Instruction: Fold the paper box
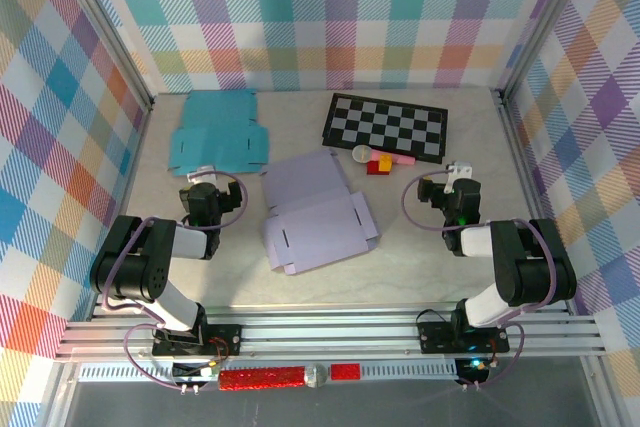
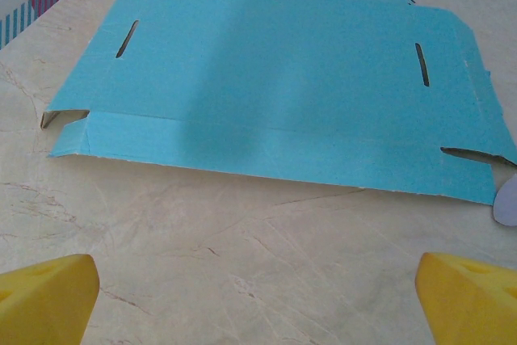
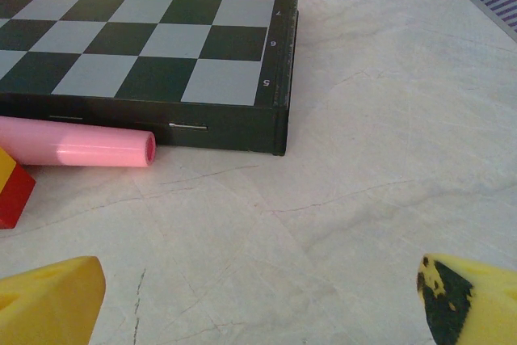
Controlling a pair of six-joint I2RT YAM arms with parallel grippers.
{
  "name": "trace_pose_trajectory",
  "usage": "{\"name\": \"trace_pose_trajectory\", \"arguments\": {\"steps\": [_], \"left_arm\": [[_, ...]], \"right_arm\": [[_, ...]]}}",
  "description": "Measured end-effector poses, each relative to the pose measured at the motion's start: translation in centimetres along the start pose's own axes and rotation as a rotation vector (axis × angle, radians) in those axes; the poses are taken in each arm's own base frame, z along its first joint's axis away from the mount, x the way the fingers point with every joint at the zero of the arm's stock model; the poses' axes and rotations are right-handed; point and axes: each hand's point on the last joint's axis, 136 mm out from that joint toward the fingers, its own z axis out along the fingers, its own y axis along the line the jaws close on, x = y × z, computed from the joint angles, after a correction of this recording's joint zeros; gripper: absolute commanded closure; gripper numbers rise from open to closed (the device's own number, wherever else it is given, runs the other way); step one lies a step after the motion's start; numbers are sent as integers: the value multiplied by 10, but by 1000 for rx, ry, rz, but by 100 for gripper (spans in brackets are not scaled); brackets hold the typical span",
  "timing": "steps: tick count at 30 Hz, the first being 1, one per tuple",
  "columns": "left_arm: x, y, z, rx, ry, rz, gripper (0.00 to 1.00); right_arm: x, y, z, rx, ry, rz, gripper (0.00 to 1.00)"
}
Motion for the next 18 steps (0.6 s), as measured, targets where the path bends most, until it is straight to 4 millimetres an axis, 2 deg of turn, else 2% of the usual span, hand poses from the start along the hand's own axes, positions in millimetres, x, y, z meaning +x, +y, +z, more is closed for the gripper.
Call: {"name": "trace_pose_trajectory", "arguments": {"steps": [12,13,16,18], "left_arm": [[-4,-4,-5,-31,17,40,0],[-12,-9,-8,-37,16,60,0],[-72,-38,-23,-12,-86,68,0],[-125,-57,-37,-3,-191,50,0]], "right_arm": [[-5,5,-4,1,-29,-18,1],[-8,7,-8,16,-42,-34,1],[-29,23,-28,23,-91,-75,1],[-75,22,-44,54,-196,-67,1]]}}
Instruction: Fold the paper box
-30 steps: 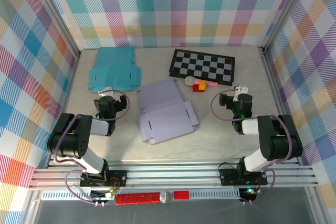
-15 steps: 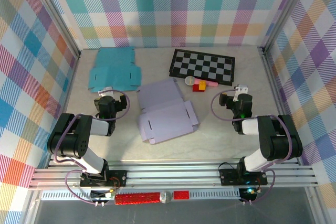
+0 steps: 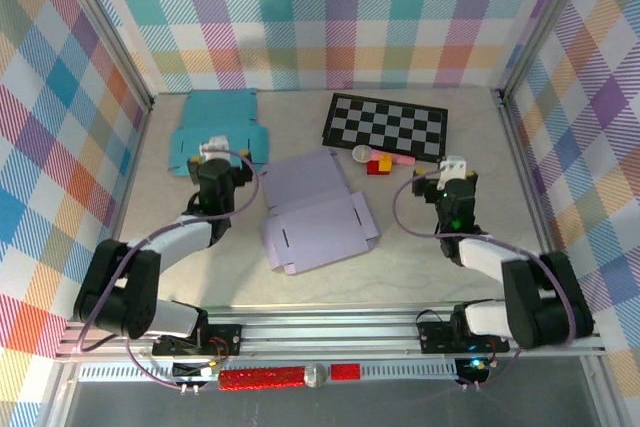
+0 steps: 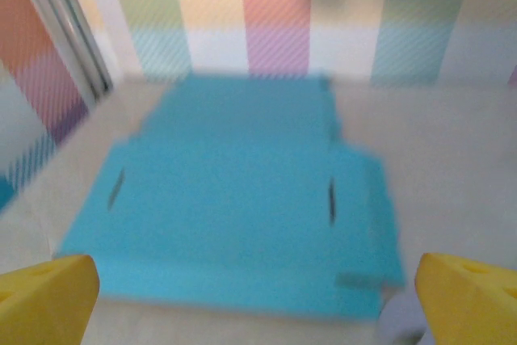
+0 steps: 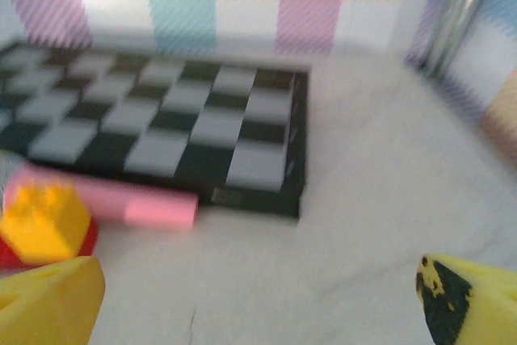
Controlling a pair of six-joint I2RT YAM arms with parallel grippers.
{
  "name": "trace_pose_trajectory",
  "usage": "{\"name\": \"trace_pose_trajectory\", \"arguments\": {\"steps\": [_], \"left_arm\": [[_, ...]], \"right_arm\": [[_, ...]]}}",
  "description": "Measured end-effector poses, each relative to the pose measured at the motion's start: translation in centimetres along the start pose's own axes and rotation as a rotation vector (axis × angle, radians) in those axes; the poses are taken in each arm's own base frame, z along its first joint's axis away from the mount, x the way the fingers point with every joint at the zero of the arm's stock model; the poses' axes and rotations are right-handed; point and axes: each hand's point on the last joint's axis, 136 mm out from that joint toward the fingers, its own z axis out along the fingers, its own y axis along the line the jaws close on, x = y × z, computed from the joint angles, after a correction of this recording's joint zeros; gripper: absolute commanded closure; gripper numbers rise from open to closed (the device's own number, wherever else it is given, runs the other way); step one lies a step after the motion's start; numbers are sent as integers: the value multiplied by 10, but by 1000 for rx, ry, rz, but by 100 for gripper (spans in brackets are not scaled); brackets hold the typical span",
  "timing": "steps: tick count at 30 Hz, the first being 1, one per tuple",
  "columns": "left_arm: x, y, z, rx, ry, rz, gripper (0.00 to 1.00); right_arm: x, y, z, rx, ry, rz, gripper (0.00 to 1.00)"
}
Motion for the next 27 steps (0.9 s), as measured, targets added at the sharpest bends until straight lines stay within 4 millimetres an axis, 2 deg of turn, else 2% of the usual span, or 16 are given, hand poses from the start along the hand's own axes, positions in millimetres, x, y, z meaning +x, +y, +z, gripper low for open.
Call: {"name": "trace_pose_trajectory", "arguments": {"steps": [2,3,5,7,8,9,11,12,14,15,17,19,20,22,24,27], "left_arm": [[-52,-13,-5,-1,-93,-31,0],[-80,-20,-8,-5,-139,-58,0],[-121,-26,-13,-18,-182,-126,0],[-157,-28,-17,-34,-155,-286,0],[-174,-28,-19,-34,-124,-399,3],[-185,-27,-19,-18,-101,-485,18],[-195,-26,-15,41,-40,-612,27],[-190,-30,-13,71,15,-661,29],[-164,-41,-5,97,149,-710,31],[-141,-54,-4,117,250,-716,35],[-87,-84,-10,142,468,-684,36],[-35,-105,-28,146,662,-630,41],[-7,-111,-40,140,759,-597,41],[45,-112,-70,117,945,-537,44],[84,-103,-93,76,1079,-496,45],[121,-84,-120,22,1203,-453,45]], "right_arm": [[-55,-6,-1,35,-98,14,1],[-90,-8,-1,47,-152,27,1],[-159,-11,-3,65,-227,61,1],[-228,-19,-11,81,-269,159,1],[-264,-22,-16,73,-266,248,1],[-294,-27,-23,68,-270,338,1],[-326,-34,-36,33,-270,467,0],[-326,-32,-40,-1,-238,509,5],[-301,-26,-38,-43,-115,578,18],[-282,-18,-34,-67,-28,611,23],[-241,6,-25,-132,159,656,26],[-185,34,-15,-183,377,682,27],[-149,50,-13,-202,508,692,27],[-79,77,-26,-232,757,699,27],[-25,97,-52,-256,960,702,27],[19,116,-86,-308,1151,715,30]]}}
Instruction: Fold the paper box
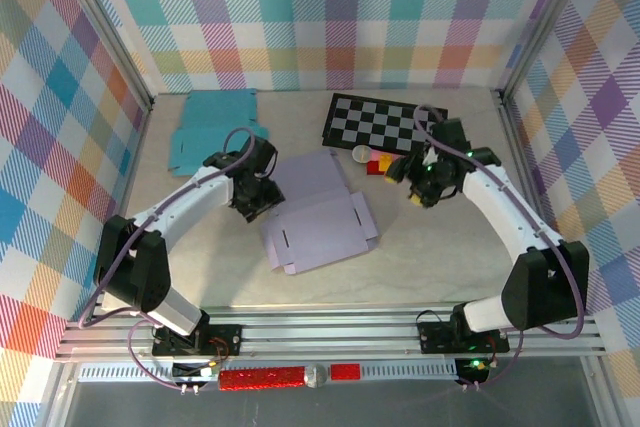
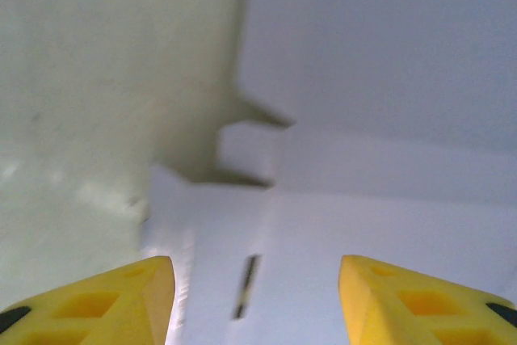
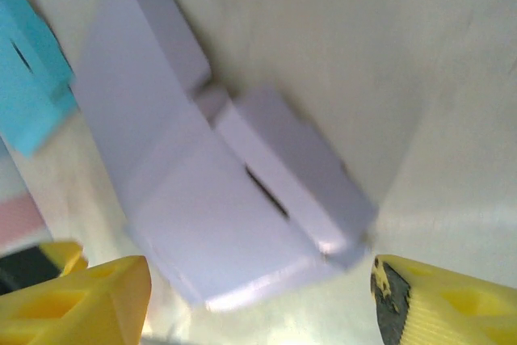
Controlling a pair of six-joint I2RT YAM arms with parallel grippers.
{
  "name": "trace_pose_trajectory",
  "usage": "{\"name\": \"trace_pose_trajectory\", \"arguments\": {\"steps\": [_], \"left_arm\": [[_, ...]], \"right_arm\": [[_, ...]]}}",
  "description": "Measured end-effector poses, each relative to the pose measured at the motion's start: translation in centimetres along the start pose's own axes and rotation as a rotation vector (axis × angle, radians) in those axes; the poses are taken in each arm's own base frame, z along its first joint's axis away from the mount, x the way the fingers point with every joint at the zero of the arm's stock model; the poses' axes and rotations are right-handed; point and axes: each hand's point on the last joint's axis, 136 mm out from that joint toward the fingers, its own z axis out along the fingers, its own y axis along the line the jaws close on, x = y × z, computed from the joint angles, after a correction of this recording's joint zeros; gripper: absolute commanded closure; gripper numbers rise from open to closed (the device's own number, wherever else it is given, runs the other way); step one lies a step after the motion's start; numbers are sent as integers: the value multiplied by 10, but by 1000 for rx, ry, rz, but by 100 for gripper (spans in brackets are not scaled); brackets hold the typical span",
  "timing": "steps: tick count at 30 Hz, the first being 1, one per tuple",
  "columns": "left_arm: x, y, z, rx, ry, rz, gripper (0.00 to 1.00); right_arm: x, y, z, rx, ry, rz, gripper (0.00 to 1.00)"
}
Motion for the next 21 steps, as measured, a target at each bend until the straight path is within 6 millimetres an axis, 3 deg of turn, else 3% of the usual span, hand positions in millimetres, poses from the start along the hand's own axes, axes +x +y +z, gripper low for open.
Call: {"name": "trace_pose_trajectory", "arguments": {"steps": [3,10,14,21], "left_arm": [[11,14,2,-14,52,11,54],[12,17,8,29,84,4,53],[17,9,8,75,103,-6,54],[7,-1,21,71,106,-10,58]], "right_arm": [[23,-7,12,-19,99,23,34],[50,-4,39,-71,227,8,34],[68,-19,55,-79,288,73,35],[89,-51,79,-81,311,264,38]]}}
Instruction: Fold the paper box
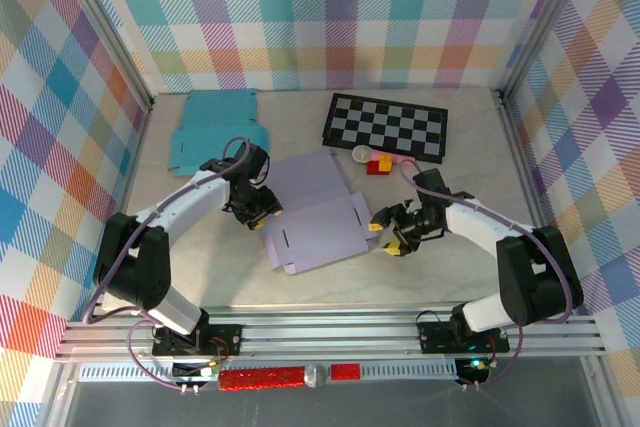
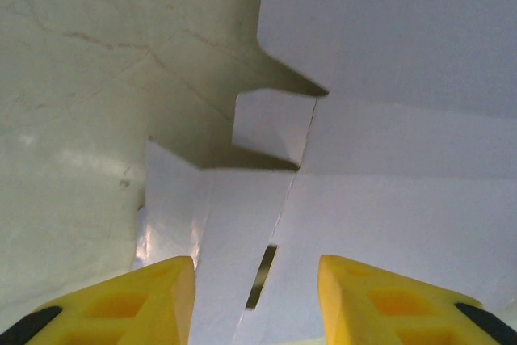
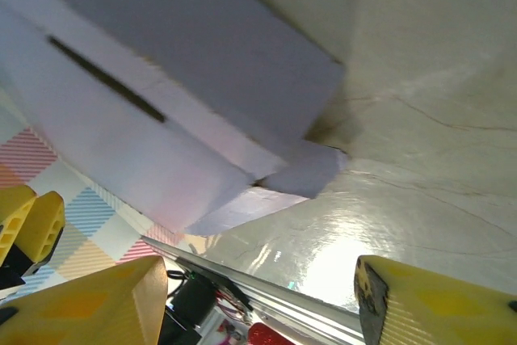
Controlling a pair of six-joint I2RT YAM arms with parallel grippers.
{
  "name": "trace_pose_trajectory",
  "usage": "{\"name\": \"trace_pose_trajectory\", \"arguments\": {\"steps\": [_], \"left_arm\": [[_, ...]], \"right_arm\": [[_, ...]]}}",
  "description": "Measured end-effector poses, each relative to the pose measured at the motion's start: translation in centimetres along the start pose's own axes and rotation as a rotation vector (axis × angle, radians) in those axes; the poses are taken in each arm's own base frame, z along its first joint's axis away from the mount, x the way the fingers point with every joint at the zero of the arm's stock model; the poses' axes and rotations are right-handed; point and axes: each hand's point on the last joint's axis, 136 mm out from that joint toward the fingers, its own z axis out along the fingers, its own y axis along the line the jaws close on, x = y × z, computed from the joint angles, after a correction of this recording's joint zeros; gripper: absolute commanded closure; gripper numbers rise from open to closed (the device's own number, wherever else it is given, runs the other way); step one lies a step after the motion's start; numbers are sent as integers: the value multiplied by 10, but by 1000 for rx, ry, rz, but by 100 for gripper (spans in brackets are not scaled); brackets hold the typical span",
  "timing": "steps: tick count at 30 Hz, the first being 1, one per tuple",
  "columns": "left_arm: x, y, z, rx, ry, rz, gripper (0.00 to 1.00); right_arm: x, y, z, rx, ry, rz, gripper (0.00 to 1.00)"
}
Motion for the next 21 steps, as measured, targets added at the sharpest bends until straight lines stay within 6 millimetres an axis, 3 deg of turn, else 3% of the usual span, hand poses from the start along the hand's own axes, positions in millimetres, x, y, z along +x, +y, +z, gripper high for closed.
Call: {"name": "trace_pose_trajectory", "arguments": {"steps": [11,21], "left_arm": [[-11,-5,28,-19,27,15,63],[-13,-7,37,-16,35,33,63]], "right_arm": [[-11,-11,16,-96,-53,149,42],[-1,1,17,-139,-78,119,37]]}}
